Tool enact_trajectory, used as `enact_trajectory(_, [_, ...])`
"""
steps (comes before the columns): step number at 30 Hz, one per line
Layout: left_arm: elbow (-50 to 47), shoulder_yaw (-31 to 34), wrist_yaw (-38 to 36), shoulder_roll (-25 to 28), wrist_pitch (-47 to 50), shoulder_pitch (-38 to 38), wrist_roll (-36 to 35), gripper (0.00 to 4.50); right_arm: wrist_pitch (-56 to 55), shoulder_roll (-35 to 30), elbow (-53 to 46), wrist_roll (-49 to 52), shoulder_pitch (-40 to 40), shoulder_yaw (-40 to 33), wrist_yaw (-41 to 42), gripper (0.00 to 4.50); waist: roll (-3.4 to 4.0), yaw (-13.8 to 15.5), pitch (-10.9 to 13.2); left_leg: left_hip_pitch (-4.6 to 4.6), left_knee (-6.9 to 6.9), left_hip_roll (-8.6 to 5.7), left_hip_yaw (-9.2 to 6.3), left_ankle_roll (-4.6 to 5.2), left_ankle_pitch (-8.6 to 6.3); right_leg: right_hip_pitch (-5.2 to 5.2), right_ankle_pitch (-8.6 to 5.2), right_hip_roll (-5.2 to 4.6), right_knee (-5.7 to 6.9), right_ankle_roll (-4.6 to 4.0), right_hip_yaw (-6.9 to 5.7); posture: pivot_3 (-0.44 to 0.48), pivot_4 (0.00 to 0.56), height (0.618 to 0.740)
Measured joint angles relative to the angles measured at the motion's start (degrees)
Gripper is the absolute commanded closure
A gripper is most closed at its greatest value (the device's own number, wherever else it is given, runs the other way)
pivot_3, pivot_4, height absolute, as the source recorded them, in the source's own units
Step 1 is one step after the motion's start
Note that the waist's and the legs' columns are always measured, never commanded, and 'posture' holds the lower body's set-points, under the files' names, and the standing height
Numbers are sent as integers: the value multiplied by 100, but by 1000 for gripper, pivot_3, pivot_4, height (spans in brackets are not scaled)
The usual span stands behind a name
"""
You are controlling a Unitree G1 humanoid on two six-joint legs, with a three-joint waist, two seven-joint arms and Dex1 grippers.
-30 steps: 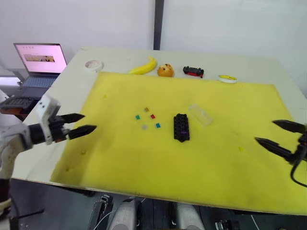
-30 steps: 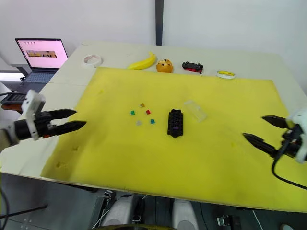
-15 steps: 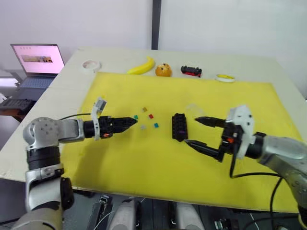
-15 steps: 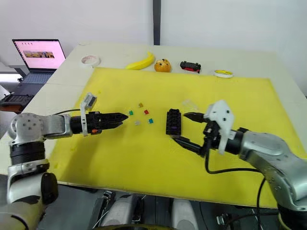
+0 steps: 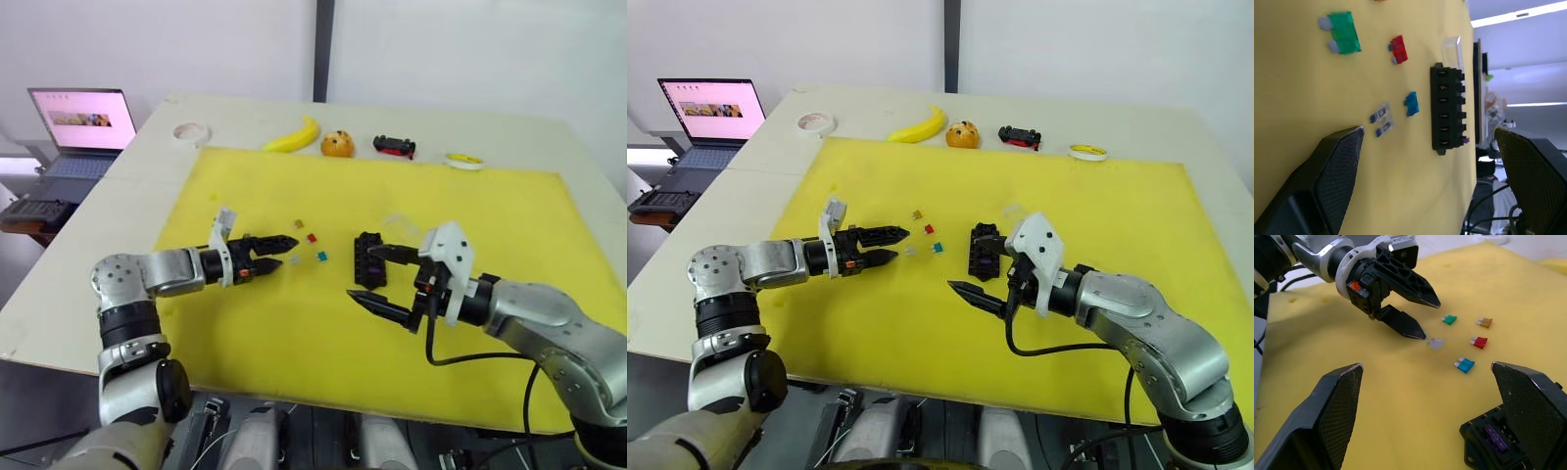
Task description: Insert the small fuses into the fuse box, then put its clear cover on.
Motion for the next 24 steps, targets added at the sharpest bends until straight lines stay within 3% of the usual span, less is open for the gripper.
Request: enact_trajectory(24, [-152, 258, 856, -448, -148, 47, -136, 0, -180, 31, 173, -353, 3, 137, 43, 43, -1, -14, -5, 12, 0, -3, 1, -3, 2, 9, 0, 10, 4, -1, 2, 0, 150, 740])
